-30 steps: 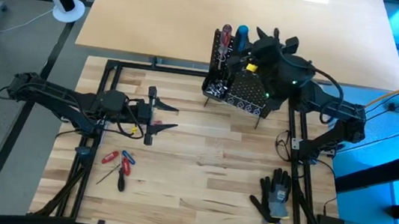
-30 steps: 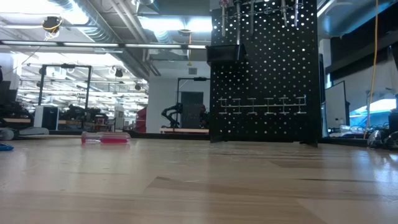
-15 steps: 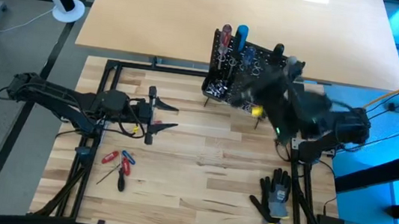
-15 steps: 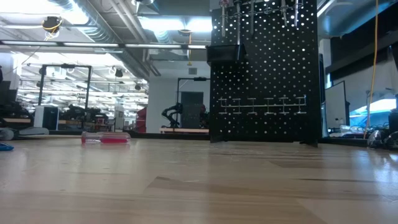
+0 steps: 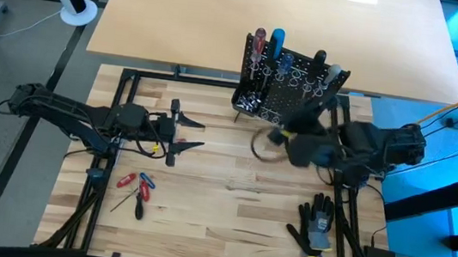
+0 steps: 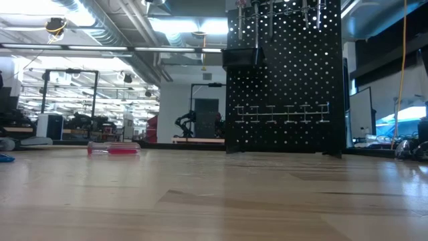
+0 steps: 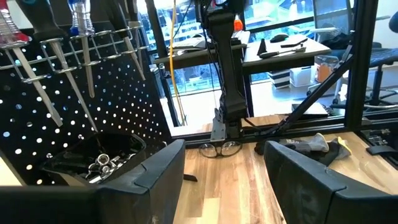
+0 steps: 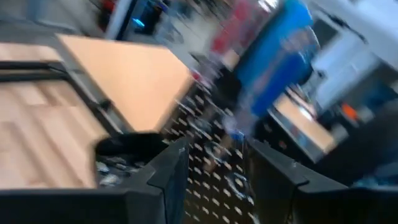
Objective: Hang tools onto peg board
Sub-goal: Hang the blue screwdriver on the black pegboard
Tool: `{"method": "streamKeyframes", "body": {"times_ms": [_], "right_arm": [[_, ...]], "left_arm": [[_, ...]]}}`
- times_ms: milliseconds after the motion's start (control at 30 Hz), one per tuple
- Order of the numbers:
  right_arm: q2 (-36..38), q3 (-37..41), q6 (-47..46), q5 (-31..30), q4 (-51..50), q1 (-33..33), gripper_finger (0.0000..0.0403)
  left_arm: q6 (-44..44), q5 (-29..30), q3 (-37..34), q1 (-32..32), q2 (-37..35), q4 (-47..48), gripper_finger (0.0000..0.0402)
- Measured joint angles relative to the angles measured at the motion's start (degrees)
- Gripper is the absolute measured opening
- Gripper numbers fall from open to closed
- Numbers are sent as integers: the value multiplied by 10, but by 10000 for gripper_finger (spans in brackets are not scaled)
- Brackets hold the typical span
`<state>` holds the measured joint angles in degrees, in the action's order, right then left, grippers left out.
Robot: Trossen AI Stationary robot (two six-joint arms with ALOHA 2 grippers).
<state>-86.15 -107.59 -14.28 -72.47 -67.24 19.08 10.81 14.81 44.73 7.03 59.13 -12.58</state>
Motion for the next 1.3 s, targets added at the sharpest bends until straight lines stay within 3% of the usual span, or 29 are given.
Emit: {"method": "streamKeyframes", "body": {"times_ms": [167, 767, 1300], "right_arm": [[1, 0, -60, 0, -38, -49, 145], [1, 0, 112, 134, 81, -164, 9], [1, 0, 150, 136, 104, -204, 11]], "left_arm": [[9, 0, 0, -2, 0, 0, 210], [5, 0, 0, -4, 0, 0, 210], [10, 0, 0, -4, 0, 0, 210]]}}
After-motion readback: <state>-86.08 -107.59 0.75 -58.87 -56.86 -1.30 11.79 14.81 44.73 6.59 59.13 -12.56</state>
